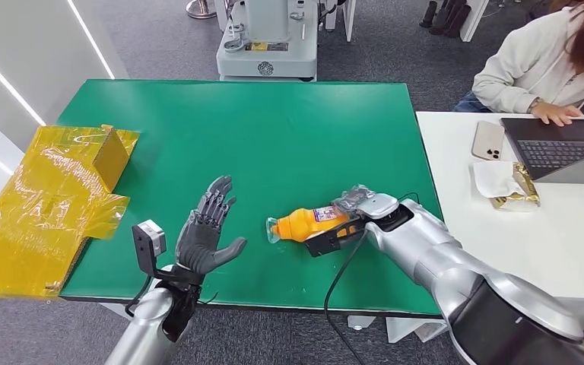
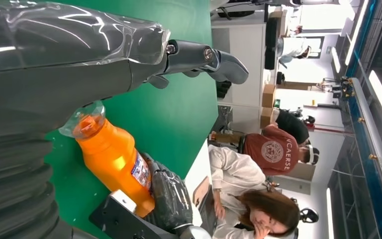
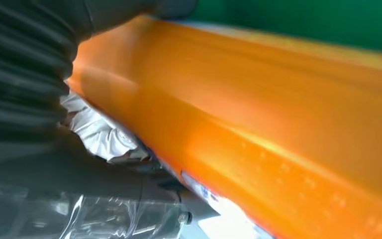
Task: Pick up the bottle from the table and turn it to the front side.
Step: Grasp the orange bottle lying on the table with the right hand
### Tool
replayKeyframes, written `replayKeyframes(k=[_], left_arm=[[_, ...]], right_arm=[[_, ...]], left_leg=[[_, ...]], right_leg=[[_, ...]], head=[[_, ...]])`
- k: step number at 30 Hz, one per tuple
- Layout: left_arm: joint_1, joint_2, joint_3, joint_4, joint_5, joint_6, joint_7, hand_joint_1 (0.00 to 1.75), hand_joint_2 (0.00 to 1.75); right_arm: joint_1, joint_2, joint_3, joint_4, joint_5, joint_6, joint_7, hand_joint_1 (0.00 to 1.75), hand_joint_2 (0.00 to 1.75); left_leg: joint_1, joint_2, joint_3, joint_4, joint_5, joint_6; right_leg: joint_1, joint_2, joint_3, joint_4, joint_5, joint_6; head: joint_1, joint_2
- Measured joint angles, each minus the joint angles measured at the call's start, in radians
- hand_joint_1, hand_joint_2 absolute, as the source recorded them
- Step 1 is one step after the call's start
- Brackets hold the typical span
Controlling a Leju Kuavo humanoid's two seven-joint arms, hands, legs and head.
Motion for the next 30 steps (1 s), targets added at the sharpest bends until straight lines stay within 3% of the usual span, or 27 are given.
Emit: replayKeyframes(k=[3,5,18,21,26,30], left_arm=[[0.006,0.001,0.004,-0.005,-0.001,0.000,0.001,0.00,1.75],[0.008,0.001,0.004,-0.008,-0.002,0.000,0.001,0.00,1.75],[0.038,0.005,0.009,-0.037,-0.013,-0.005,0.000,0.00,1.75],[0.048,0.006,0.016,-0.046,-0.019,-0.004,-0.001,0.00,1.75],[0.082,0.006,0.034,-0.075,-0.046,0.027,-0.012,0.00,1.75],[0.096,0.004,0.042,-0.094,-0.056,0.037,-0.014,0.00,1.75]], right_arm=[[0.001,0.003,0.001,0.000,-0.004,-0.002,0.000,1.66,1.75],[0.002,0.003,0.001,0.000,-0.016,-0.012,-0.003,1.75,1.75],[0.024,-0.004,-0.043,-0.002,-0.132,-0.101,-0.091,1.75,1.75],[0.051,-0.016,-0.080,-0.015,-0.208,-0.160,-0.157,1.75,1.75],[0.176,-0.049,-0.235,-0.102,-0.456,-0.231,-0.366,1.75,1.75],[0.252,-0.068,-0.328,-0.177,-0.486,-0.256,-0.395,1.75,1.75]], left_leg=[[0.000,0.000,0.001,0.000,0.000,0.000],[0.000,0.000,0.001,0.000,0.000,0.000],[0.000,0.001,0.001,0.000,0.000,0.000],[0.000,0.000,0.001,0.000,0.000,0.000],[0.000,-0.001,0.000,0.000,0.000,0.000],[0.000,0.000,0.000,0.000,-0.001,0.000]], right_leg=[[0.000,0.000,0.001,0.000,0.000,0.000],[0.000,0.000,0.001,0.000,0.000,0.000],[0.000,0.001,0.001,0.000,0.000,0.000],[0.000,0.000,0.001,0.000,0.000,0.000],[0.000,0.000,0.000,0.000,-0.001,0.000],[0.000,0.000,0.000,0.000,-0.001,0.000]], head=[[0.000,0.000],[0.000,0.000],[0.000,0.000],[0.000,0.000],[0.000,0.000],[0.000,0.000]])
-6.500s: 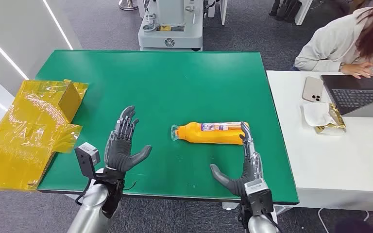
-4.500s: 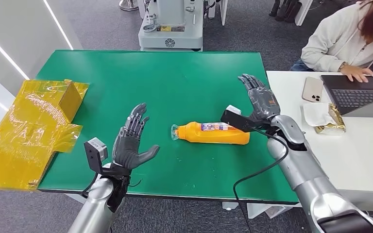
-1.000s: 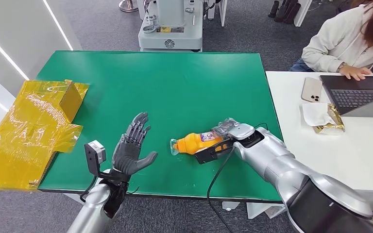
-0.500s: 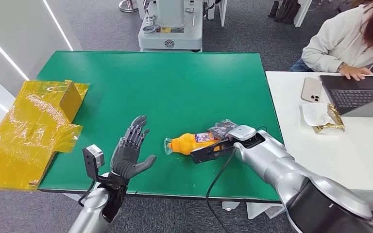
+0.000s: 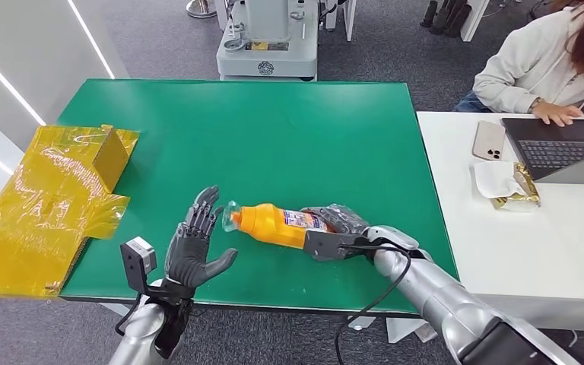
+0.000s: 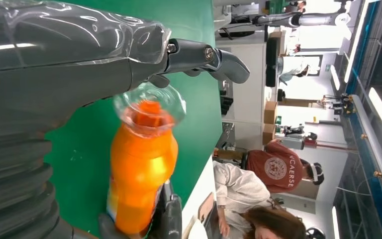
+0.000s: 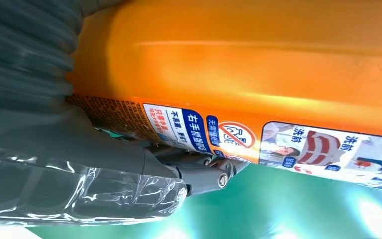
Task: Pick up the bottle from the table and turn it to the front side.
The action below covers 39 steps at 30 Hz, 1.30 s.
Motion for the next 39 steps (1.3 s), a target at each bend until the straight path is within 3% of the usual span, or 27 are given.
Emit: replayKeyframes(k=[9,18,27,32,39], left_arm=[[0.011,-0.001,0.009,-0.018,-0.016,0.015,0.001,0.00,1.75],[0.034,-0.010,0.011,-0.065,-0.042,0.055,0.012,0.00,1.75],[-0.009,-0.007,0.041,-0.066,-0.076,0.100,0.014,0.00,1.75],[-0.056,-0.006,0.044,-0.052,-0.093,0.047,0.062,0.00,1.75],[-0.183,0.002,0.037,0.034,-0.054,-0.043,0.121,0.00,1.75]], right_arm=[[0.090,-0.024,-0.081,-0.102,-0.017,-0.024,-0.010,1.75,1.75],[0.440,-0.033,-0.209,-0.460,-0.052,-0.139,-0.020,1.75,1.75],[0.654,-0.011,-0.331,-0.663,-0.051,-0.156,-0.006,1.75,1.75],[0.685,0.022,-0.386,-0.716,-0.088,-0.170,-0.035,1.75,1.75],[0.616,0.059,-0.428,-0.711,-0.137,-0.166,-0.056,1.75,1.75]], left_leg=[[0.000,0.000,0.000,0.000,0.000,0.000],[0.000,-0.001,0.000,-0.001,-0.003,-0.001],[0.000,-0.001,0.000,-0.001,-0.003,-0.001],[0.000,-0.001,0.000,-0.001,-0.003,-0.001],[0.000,-0.001,0.000,-0.001,-0.002,-0.002]], right_leg=[[0.000,0.000,0.000,0.000,0.000,0.000],[0.000,-0.001,0.000,0.000,-0.004,0.001],[0.000,-0.001,0.000,0.000,-0.003,0.001],[0.000,-0.001,0.000,0.000,-0.003,0.001],[0.000,-0.001,0.000,0.000,-0.002,0.000]], head=[[0.000,0.000],[0.000,0.000],[0.000,0.000],[0.000,0.000],[0.000,0.000]])
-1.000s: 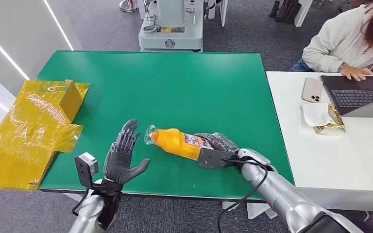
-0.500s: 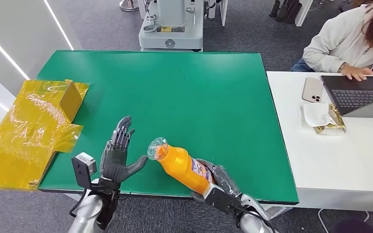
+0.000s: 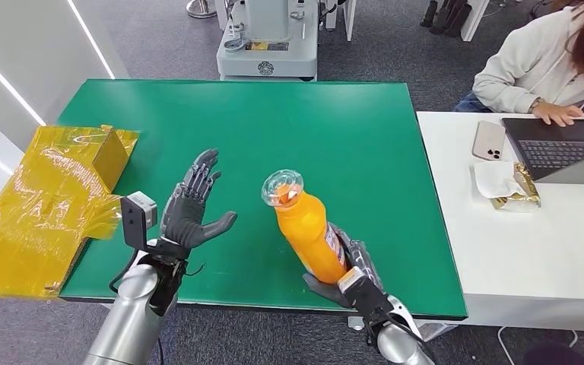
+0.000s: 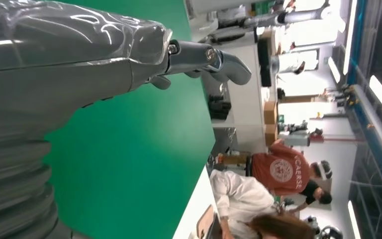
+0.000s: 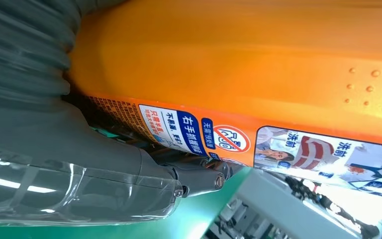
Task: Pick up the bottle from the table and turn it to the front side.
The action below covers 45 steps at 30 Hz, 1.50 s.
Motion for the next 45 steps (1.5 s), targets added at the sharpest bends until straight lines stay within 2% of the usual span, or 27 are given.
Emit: replayKeyframes(k=[5,10,15,23,31,41,45], left_arm=[[-0.036,0.007,-0.003,0.043,0.009,-0.010,0.009,0.00,1.75],[-0.097,0.021,-0.015,0.104,0.086,-0.096,0.060,0.00,1.75],[-0.178,0.053,-0.035,0.189,0.136,-0.159,0.102,0.00,1.75],[-0.258,0.117,-0.055,0.302,0.214,-0.269,0.122,0.00,1.75],[-0.294,0.148,-0.065,0.332,0.229,-0.270,0.131,0.00,1.75],[-0.316,0.147,-0.086,0.339,0.254,-0.251,0.130,0.00,1.75],[-0.329,0.131,-0.097,0.329,0.273,-0.227,0.124,0.00,1.75]], right_arm=[[-0.018,0.010,-0.012,0.016,-0.006,-0.001,-0.007,1.75,1.75],[-0.059,0.013,-0.020,0.044,-0.035,-0.015,-0.047,1.75,1.75],[-0.131,0.013,-0.021,0.075,-0.043,-0.027,-0.070,1.75,1.75],[-0.223,0.003,-0.037,0.099,-0.007,-0.078,-0.045,1.75,1.75],[-0.263,-0.015,-0.059,0.109,-0.006,-0.079,-0.046,1.75,1.75],[-0.289,-0.015,-0.060,0.110,-0.012,-0.079,-0.036,1.75,1.75],[-0.311,-0.004,-0.065,0.128,-0.048,-0.077,-0.048,1.75,1.75]], left_leg=[[0.000,0.000,-0.001,0.000,0.000,0.000],[0.000,0.000,-0.002,0.000,0.000,0.000],[0.000,0.001,-0.002,0.000,0.001,0.000],[0.000,0.001,-0.002,0.000,0.002,0.000],[0.000,0.000,-0.002,0.000,0.002,0.000],[0.000,0.000,-0.002,0.000,0.002,0.000],[0.000,0.000,-0.002,0.000,0.002,0.000]], right_leg=[[0.000,0.000,-0.001,0.000,0.000,0.000],[0.000,0.000,-0.002,0.000,0.000,0.000],[0.000,0.001,-0.002,0.000,0.001,-0.001],[0.000,0.001,-0.003,0.001,0.001,-0.001],[0.000,0.001,-0.003,0.001,0.001,-0.001],[0.000,0.000,-0.003,0.001,0.001,-0.001],[0.000,0.000,-0.003,0.001,0.001,-0.001]], head=[[0.000,0.000],[0.000,0.000],[0.000,0.000],[0.000,0.000],[0.000,0.000],[0.000,0.000],[0.000,0.000]])
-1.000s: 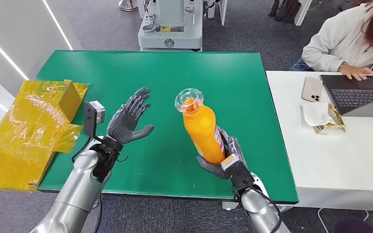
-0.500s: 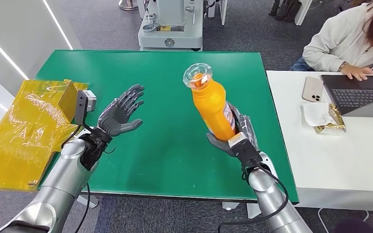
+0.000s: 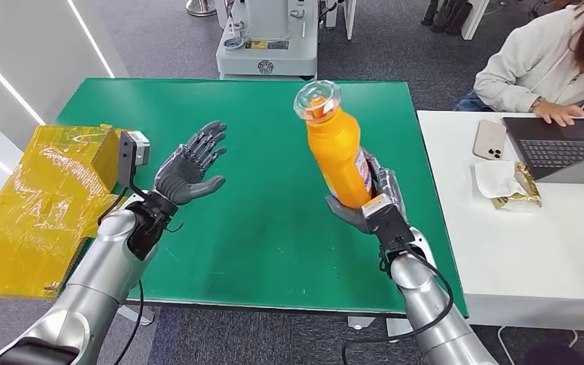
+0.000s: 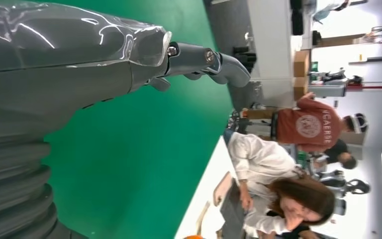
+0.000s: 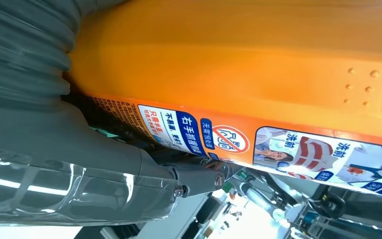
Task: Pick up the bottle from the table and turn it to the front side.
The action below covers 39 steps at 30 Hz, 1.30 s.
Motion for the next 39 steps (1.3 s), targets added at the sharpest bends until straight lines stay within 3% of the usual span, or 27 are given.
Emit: replayKeyframes(k=[9,23,39], left_arm=[[-0.018,-0.105,-0.083,-0.112,0.044,0.048,0.002,0.00,1.75],[0.004,-0.126,-0.113,-0.220,0.062,0.103,0.029,0.00,1.75],[-0.062,-0.181,-0.130,-0.123,-0.052,0.155,0.028,0.00,1.75]], right_arm=[[-0.090,0.102,0.013,0.126,-0.050,-0.008,-0.047,1.75,1.75],[-0.119,0.159,0.038,0.179,-0.050,-0.005,-0.021,1.75,1.75],[-0.193,0.221,0.063,0.392,0.073,0.013,0.051,1.75,1.75]], left_leg=[[0.000,0.000,-0.001,0.000,0.000,0.000],[0.000,0.000,-0.001,0.000,0.000,0.000],[0.000,0.000,0.000,0.000,0.000,0.000]], right_leg=[[0.000,0.000,0.000,0.000,0.000,0.000],[0.000,0.000,0.000,0.000,0.000,0.000],[0.000,0.000,0.000,0.000,0.000,0.000]], head=[[0.000,0.000],[0.000,0.000],[0.000,0.000]])
